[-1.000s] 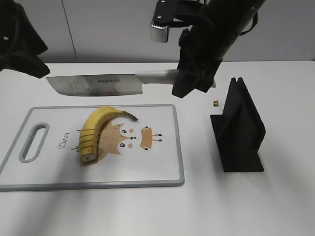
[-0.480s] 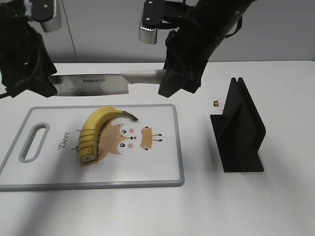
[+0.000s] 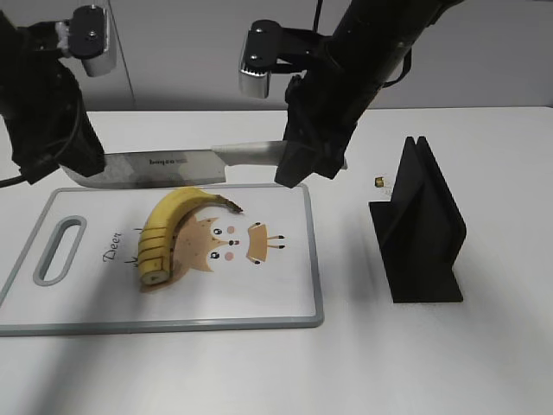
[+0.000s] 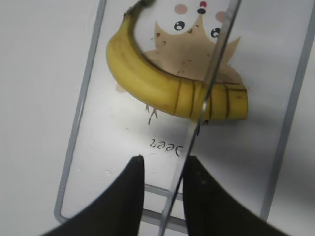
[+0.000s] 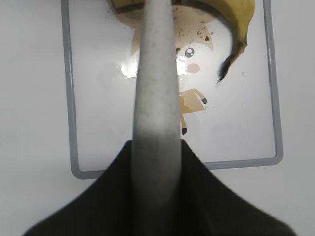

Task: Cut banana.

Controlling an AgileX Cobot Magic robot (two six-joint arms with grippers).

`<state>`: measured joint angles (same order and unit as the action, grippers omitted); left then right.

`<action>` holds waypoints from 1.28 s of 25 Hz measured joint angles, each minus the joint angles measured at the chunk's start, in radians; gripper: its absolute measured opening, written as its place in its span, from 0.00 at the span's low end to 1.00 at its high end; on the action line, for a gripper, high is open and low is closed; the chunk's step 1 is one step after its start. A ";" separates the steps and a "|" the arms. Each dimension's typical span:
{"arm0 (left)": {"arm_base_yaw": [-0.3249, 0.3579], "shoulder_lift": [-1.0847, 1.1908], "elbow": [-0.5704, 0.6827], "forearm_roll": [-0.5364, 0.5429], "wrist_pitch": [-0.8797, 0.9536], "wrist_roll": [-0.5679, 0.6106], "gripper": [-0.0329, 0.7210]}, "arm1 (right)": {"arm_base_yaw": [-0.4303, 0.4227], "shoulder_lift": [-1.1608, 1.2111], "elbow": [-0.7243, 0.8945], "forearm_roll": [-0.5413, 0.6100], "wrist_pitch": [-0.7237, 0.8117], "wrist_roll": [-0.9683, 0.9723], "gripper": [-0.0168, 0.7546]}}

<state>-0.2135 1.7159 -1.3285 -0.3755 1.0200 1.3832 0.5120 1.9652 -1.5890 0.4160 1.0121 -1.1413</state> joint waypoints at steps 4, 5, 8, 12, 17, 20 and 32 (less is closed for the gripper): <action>0.003 0.018 0.000 0.001 0.011 0.000 0.41 | 0.000 0.000 0.000 0.002 0.000 0.000 0.23; 0.004 0.020 0.000 0.001 0.012 0.000 0.42 | 0.000 0.000 0.000 0.002 0.000 0.000 0.23; 0.004 0.020 0.000 0.001 0.012 0.000 0.44 | 0.000 0.000 0.000 0.003 0.000 -0.001 0.23; 0.004 0.020 0.000 0.001 0.011 0.000 0.43 | 0.000 0.000 0.000 0.009 0.000 -0.001 0.23; 0.004 0.020 0.000 0.001 0.019 0.000 0.16 | 0.000 0.000 0.000 0.023 -0.005 0.001 0.23; 0.003 0.020 0.000 0.016 0.036 0.011 0.08 | 0.000 0.001 0.000 0.031 -0.012 -0.003 0.23; 0.000 0.023 0.092 0.038 -0.119 -0.006 0.07 | 0.000 0.070 -0.005 0.035 -0.041 0.020 0.24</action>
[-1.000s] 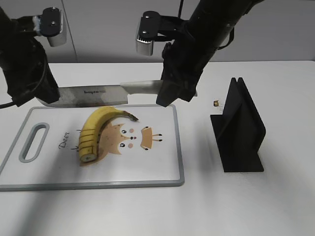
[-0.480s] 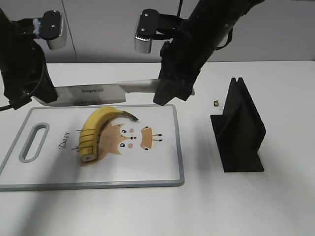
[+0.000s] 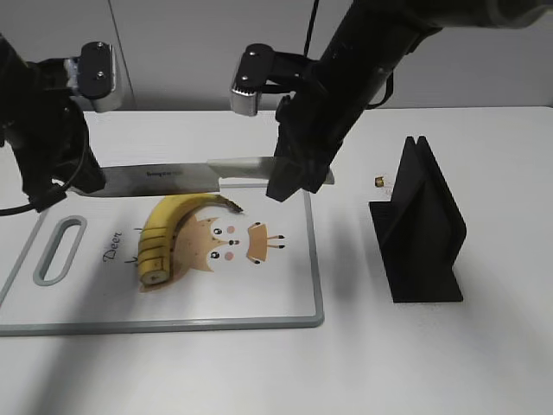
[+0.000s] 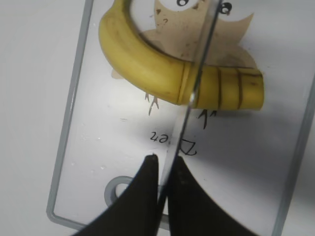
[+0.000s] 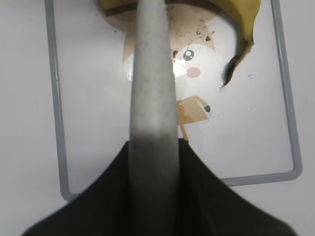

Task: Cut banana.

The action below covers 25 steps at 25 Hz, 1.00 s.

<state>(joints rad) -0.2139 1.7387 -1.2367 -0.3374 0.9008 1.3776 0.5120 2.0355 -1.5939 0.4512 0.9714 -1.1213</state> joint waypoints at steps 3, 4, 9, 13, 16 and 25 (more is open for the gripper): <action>0.000 0.007 0.024 0.006 -0.042 0.000 0.07 | 0.000 0.032 0.000 0.002 -0.019 0.000 0.24; 0.000 0.012 0.027 0.007 -0.048 0.000 0.07 | 0.000 0.040 0.000 0.003 -0.026 0.001 0.24; 0.000 0.045 0.027 0.004 -0.067 -0.001 0.07 | 0.000 0.054 0.000 0.000 -0.043 0.003 0.25; 0.000 0.084 0.027 -0.007 -0.072 -0.001 0.07 | 0.000 0.085 0.000 -0.001 -0.048 0.004 0.25; 0.000 0.101 0.027 -0.006 -0.089 -0.001 0.07 | 0.000 0.104 -0.007 -0.005 -0.051 0.006 0.25; 0.005 0.134 0.027 -0.013 -0.127 -0.001 0.07 | -0.002 0.146 -0.074 -0.023 -0.038 0.006 0.25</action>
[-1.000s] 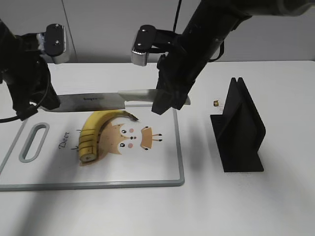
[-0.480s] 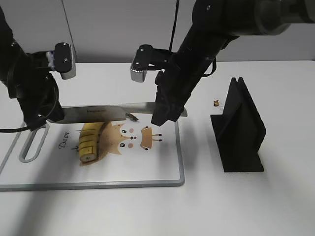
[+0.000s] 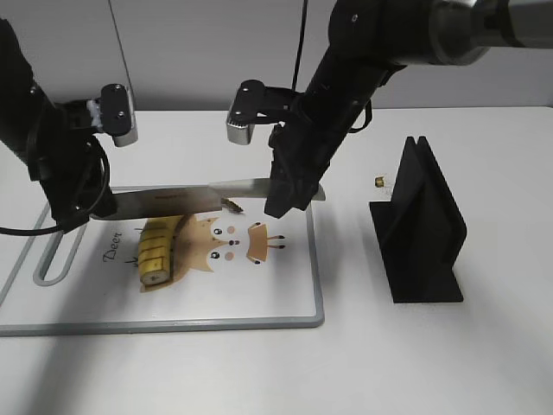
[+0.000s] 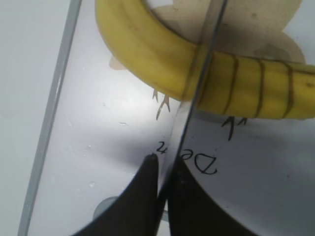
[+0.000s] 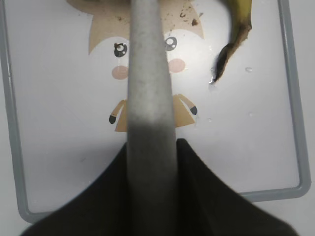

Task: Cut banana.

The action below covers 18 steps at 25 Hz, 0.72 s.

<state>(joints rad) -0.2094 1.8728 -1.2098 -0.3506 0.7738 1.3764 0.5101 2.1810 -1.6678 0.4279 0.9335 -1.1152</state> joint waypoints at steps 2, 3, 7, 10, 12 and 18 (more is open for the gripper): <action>0.000 0.007 0.000 -0.002 0.000 0.000 0.07 | 0.000 0.009 -0.001 0.000 0.008 0.000 0.25; 0.000 0.010 0.000 -0.004 0.000 0.000 0.07 | -0.001 0.013 -0.002 0.000 0.010 0.001 0.25; 0.000 0.021 0.000 -0.003 -0.002 0.000 0.07 | -0.001 0.026 -0.006 0.002 0.011 0.001 0.25; 0.000 0.021 0.000 -0.003 -0.004 0.000 0.07 | -0.001 0.030 -0.007 0.002 0.012 0.002 0.25; 0.000 0.021 0.000 -0.003 -0.004 0.000 0.07 | -0.001 0.031 -0.007 0.003 0.012 0.002 0.25; 0.000 0.021 0.000 -0.004 -0.002 0.000 0.07 | -0.002 0.031 -0.017 0.003 0.020 0.002 0.25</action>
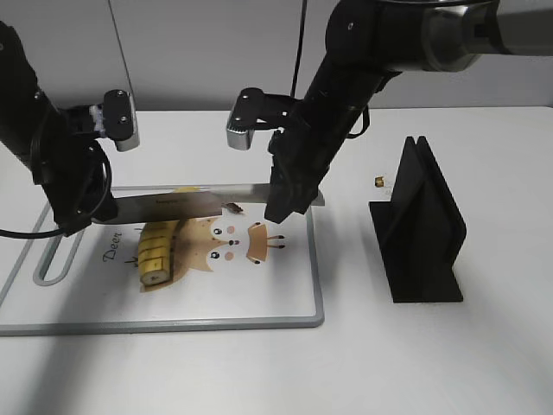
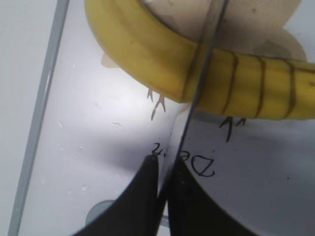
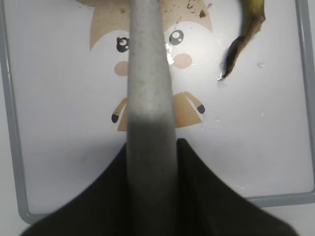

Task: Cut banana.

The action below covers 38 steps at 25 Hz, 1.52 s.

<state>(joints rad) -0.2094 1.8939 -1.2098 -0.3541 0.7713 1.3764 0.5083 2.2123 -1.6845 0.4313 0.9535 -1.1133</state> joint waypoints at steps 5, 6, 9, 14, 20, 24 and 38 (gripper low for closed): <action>0.000 -0.007 0.000 0.000 -0.001 0.000 0.07 | 0.000 0.001 -0.015 -0.006 0.010 0.001 0.25; 0.000 -0.008 0.000 0.001 -0.004 0.000 0.07 | 0.000 0.001 -0.017 -0.006 0.009 0.001 0.25; 0.000 -0.009 0.000 0.003 -0.006 0.000 0.07 | 0.000 0.002 -0.019 -0.006 0.009 0.001 0.25; 0.000 -0.010 0.000 0.004 -0.017 0.000 0.07 | 0.000 0.004 -0.021 -0.007 0.004 0.001 0.25; 0.001 0.002 0.000 0.004 -0.024 0.000 0.07 | 0.000 0.020 -0.024 -0.008 0.000 0.001 0.25; 0.001 0.011 -0.001 0.005 -0.034 0.001 0.07 | -0.001 0.033 -0.026 -0.014 -0.003 0.002 0.25; -0.010 0.109 0.009 -0.004 -0.105 0.011 0.09 | -0.007 0.138 -0.039 0.001 -0.008 0.007 0.26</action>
<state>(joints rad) -0.2192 2.0027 -1.2013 -0.3580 0.6666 1.3871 0.5015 2.3502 -1.7234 0.4326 0.9453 -1.1059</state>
